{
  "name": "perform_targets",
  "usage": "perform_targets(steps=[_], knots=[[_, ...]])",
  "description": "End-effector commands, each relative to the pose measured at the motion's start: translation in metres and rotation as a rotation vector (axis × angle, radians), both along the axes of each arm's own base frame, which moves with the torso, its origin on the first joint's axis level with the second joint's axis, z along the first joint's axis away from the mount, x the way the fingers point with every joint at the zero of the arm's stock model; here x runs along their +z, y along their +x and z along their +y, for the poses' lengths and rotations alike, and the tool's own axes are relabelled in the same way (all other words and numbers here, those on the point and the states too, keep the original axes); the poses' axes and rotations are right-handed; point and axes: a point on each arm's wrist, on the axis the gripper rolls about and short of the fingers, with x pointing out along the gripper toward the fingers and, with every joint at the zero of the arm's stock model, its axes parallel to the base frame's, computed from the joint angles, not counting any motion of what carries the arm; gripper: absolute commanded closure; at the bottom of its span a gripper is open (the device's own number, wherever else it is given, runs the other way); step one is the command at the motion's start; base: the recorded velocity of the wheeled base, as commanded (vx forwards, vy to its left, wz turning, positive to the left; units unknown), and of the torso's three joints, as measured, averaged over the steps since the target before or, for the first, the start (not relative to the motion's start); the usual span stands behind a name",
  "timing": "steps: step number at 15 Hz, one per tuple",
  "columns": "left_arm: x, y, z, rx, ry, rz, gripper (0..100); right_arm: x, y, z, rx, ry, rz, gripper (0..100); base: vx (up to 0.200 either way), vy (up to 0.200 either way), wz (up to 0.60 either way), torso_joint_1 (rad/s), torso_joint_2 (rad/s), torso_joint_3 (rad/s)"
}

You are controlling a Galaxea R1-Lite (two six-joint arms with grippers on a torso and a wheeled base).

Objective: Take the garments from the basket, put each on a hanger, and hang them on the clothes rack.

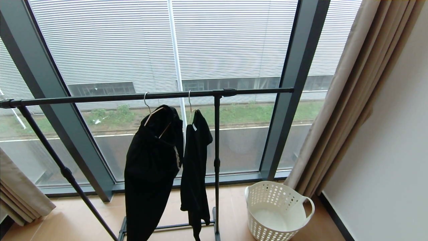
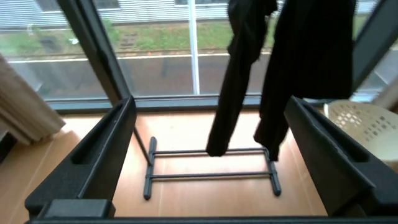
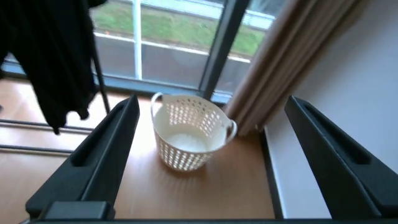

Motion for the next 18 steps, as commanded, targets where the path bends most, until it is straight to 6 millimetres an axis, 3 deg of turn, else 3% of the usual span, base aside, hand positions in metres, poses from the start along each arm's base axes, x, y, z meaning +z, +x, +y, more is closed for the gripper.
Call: perform_targets(steps=[1,5,7,9,12,15,16,17,18], knots=[[-0.0015,-0.0028,-0.0001,-0.002,-0.001,-0.035,0,0.0008,-0.0025,0.0011,0.037,0.049,-0.022,0,0.0,0.0,0.0,0.0,0.0,0.0],[-0.0015,-0.0028,-0.0002,-0.004,-0.004,-0.035,0,0.0008,-0.0022,-0.0002,-0.024,0.067,-0.028,0,0.0,0.0,0.0,0.0,0.0,0.0],[-0.0015,-0.0028,-0.0002,-0.004,-0.004,-0.035,0,0.0007,-0.0018,-0.0052,-0.245,0.03,-0.048,0,0.0,0.0,0.0,0.0,0.0,0.0],[-0.0015,-0.0028,-0.0002,-0.005,-0.004,-0.035,0,-0.0009,-0.0003,-0.0073,-0.333,0.009,-0.081,0,0.0,0.0,0.0,0.0,0.0,0.0],[-0.0015,-0.0028,-0.0002,-0.004,-0.004,-0.035,0,-0.0012,-0.0006,-0.0054,-0.246,0.041,-0.077,0,0.0,0.0,0.0,0.0,0.0,0.0],[-0.0015,-0.0028,-0.0002,-0.004,-0.004,-0.035,0,-0.003,-0.0004,-0.0077,-0.354,0.022,-0.086,0,0.0,0.0,0.0,0.0,0.0,0.0],[-0.0015,-0.0028,-0.0002,-0.003,-0.006,-0.035,0,-0.0035,-0.0009,-0.007,-0.309,0.03,-0.087,0,0.0,0.0,0.0,0.0,0.0,0.0],[-0.0015,-0.0028,-0.0002,-0.004,-0.004,-0.035,0,-0.006,-0.0029,-0.0043,-0.118,0.08,-0.094,0,0.0,0.0,0.0,0.0,0.0,0.0],[-0.0015,-0.0028,-0.0002,-0.005,-0.004,-0.035,0,-0.0064,-0.0035,-0.0038,-0.082,0.091,-0.088,0,0.0,0.0,0.0,0.0,0.0,0.0]])
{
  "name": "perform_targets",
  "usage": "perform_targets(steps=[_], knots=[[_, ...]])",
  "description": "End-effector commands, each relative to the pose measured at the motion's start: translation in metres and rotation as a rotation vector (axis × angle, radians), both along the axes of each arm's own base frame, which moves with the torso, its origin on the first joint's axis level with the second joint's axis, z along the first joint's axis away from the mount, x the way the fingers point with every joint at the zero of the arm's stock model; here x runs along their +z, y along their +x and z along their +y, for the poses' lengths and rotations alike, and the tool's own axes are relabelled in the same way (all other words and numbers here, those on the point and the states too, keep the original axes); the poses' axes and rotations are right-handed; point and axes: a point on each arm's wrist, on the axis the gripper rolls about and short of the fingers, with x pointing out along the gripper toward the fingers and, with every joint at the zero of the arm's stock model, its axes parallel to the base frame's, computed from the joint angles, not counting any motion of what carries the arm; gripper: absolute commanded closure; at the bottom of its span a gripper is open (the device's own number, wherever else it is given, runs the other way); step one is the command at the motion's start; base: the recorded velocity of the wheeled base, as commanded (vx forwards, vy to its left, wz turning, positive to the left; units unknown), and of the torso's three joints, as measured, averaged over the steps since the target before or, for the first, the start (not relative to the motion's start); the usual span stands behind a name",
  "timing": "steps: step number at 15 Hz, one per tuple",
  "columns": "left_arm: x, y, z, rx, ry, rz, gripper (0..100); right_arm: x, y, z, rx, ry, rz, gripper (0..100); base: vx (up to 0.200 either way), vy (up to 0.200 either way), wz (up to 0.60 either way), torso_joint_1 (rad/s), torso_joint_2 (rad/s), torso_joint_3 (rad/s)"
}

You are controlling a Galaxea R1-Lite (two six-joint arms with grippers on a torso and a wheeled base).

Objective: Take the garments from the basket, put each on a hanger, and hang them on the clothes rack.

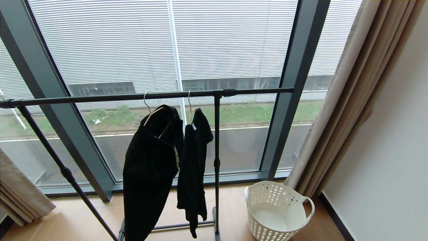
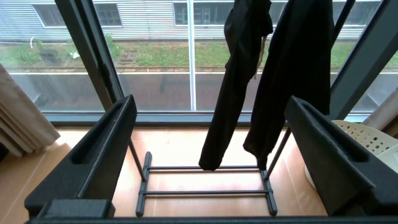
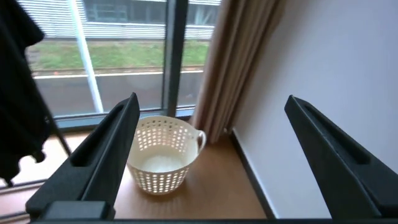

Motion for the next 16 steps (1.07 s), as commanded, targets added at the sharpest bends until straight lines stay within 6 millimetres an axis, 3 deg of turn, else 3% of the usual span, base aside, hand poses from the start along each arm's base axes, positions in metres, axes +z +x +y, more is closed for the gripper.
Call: perform_targets(steps=[1,6,16], knots=[[0.0001,0.0001,0.0,0.0,-0.001,0.002,0,-0.001,-0.002,-0.0003,0.034,0.012,-0.015,0,0.0,0.0,0.0,0.0,0.0,0.0],[0.0001,0.0001,0.0,0.002,0.0,0.002,0,-0.0014,-0.004,-0.0028,-0.082,0.015,-0.062,0,0.0,0.0,0.0,0.0,0.0,0.0],[0.0001,0.0001,0.0,0.0,-0.001,0.002,0,-0.001,-0.0043,-0.0016,-0.032,0.054,-0.062,0,0.0,0.0,0.0,0.0,0.0,0.0]])
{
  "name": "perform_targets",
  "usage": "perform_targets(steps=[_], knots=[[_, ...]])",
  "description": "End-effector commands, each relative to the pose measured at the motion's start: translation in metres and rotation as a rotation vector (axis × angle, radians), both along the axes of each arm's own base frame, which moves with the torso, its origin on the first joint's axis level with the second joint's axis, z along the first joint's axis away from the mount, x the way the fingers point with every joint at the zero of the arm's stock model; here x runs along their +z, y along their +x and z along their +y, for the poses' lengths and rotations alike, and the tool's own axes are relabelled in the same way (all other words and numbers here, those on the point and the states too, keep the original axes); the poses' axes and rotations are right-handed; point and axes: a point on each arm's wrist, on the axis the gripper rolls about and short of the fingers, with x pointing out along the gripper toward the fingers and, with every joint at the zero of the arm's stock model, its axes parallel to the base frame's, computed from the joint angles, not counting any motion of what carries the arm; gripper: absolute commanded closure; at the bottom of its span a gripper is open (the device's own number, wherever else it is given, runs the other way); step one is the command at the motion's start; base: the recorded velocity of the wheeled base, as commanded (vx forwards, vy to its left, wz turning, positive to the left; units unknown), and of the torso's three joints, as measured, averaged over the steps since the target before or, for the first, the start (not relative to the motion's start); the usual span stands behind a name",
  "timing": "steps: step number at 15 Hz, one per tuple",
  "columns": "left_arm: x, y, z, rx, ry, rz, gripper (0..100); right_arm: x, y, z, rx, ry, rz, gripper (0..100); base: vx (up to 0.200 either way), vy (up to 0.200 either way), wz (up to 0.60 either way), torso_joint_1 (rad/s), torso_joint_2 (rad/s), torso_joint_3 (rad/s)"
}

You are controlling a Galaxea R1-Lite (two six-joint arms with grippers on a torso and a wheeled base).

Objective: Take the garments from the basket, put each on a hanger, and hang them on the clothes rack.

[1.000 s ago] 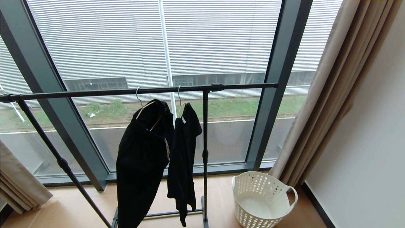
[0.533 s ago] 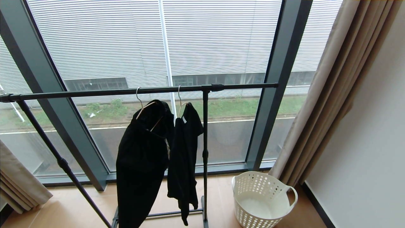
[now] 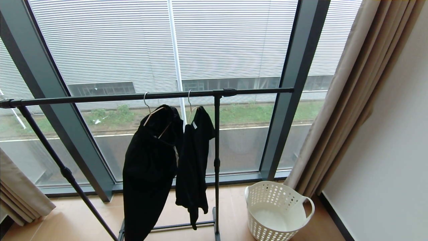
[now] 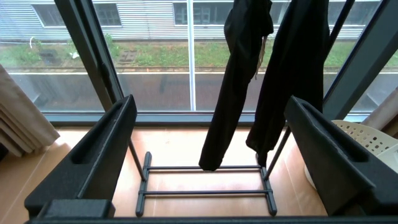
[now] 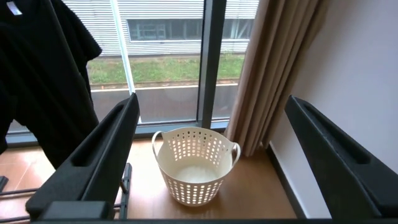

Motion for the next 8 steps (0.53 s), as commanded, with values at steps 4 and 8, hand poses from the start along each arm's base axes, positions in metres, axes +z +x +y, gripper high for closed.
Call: perform_targets(steps=[4,8], knots=[[0.0,0.0001,0.0,0.0,0.0,0.001,0,0.0002,0.0001,0.0,0.001,0.0,0.002,0,0.0,0.0,0.0,0.0,0.0,0.0],[0.0,0.0001,0.0,0.0,0.0,0.001,0,0.0,0.0001,0.0,0.001,0.002,0.003,0,0.0,0.0,0.0,0.0,0.0,0.0]])
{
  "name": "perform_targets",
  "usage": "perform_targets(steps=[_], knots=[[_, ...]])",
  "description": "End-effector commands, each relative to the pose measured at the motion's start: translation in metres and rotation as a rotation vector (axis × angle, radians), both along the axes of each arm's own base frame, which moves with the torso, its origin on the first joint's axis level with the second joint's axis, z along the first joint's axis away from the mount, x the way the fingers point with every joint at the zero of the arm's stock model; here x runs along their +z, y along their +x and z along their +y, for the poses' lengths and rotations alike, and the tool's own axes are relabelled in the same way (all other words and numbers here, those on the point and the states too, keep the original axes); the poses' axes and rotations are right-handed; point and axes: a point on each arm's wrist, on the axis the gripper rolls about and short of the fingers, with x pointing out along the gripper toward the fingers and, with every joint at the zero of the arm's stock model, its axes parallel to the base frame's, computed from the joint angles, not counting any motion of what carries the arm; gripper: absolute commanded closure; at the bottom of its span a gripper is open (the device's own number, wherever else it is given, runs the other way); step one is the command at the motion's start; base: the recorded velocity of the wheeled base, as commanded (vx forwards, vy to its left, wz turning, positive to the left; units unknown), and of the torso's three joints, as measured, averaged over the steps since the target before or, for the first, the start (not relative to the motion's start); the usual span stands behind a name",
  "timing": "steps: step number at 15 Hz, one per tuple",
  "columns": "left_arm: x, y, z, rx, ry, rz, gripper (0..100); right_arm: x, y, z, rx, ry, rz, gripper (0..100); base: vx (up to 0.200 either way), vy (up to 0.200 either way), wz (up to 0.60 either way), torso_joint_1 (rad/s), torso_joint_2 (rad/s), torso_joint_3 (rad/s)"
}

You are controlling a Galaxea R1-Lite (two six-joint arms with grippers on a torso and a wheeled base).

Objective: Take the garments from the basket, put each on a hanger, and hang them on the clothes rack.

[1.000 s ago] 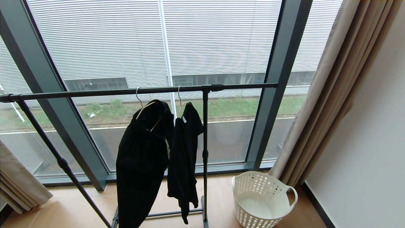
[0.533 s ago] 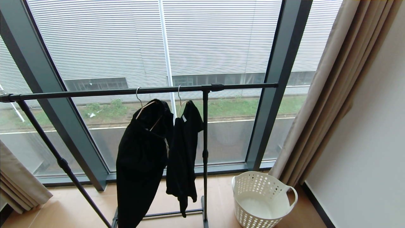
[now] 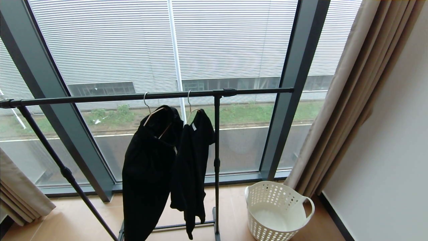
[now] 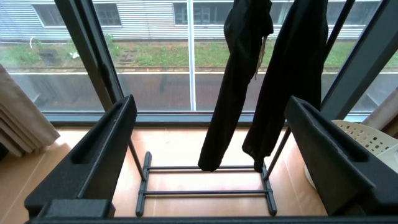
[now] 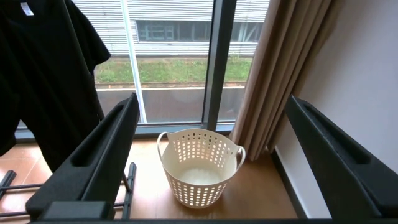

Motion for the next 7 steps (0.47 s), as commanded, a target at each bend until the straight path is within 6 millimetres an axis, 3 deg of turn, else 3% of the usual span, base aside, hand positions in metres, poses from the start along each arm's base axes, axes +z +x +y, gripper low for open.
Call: perform_targets(steps=[1,7], knots=[[0.0,0.0001,0.0,0.0,0.0,0.001,0,-0.0001,0.0002,0.0,0.0,0.001,0.003,0,0.0,0.0,0.0,0.0,0.0,0.0],[0.0,0.0001,0.0,0.0,0.0,0.001,0,0.0001,0.0002,0.0,0.0,0.001,0.001,0,0.0,0.0,0.0,0.0,0.0,0.0]])
